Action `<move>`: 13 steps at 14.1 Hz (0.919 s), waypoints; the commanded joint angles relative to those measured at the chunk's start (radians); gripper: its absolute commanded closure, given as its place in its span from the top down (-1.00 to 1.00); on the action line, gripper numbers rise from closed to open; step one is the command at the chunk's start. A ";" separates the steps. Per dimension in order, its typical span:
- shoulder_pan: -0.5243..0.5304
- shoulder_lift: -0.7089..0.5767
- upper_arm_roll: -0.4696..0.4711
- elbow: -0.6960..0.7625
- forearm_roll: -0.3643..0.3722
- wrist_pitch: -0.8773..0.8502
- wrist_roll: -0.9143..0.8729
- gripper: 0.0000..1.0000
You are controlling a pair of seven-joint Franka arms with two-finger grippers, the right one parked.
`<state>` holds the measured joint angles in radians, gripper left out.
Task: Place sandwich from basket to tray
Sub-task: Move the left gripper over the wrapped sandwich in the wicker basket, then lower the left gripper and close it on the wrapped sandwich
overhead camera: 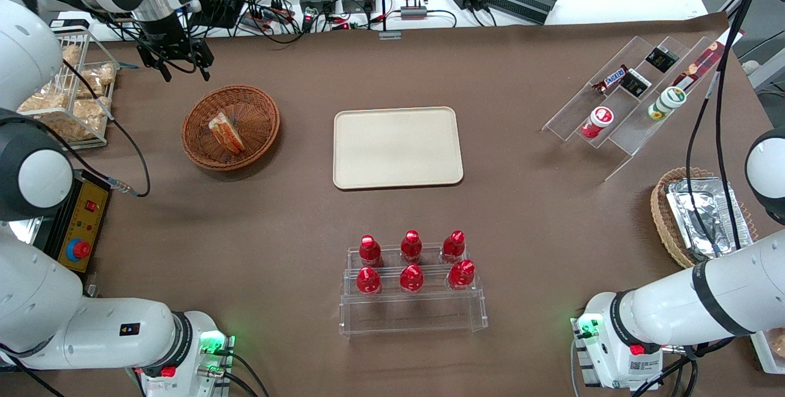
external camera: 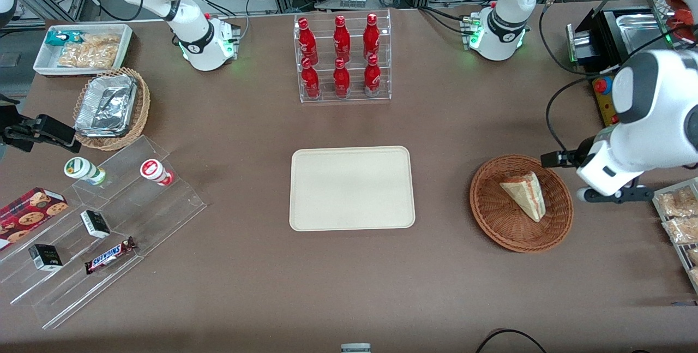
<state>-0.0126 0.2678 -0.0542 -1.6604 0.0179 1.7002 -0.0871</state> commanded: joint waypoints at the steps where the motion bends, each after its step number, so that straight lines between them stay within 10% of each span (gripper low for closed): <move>1: -0.004 0.031 0.000 -0.047 0.011 0.088 -0.011 1.00; 13: -0.001 0.013 0.000 -0.398 -0.025 0.593 -0.554 1.00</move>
<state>-0.0161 0.3193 -0.0557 -1.9903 0.0135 2.2451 -0.5939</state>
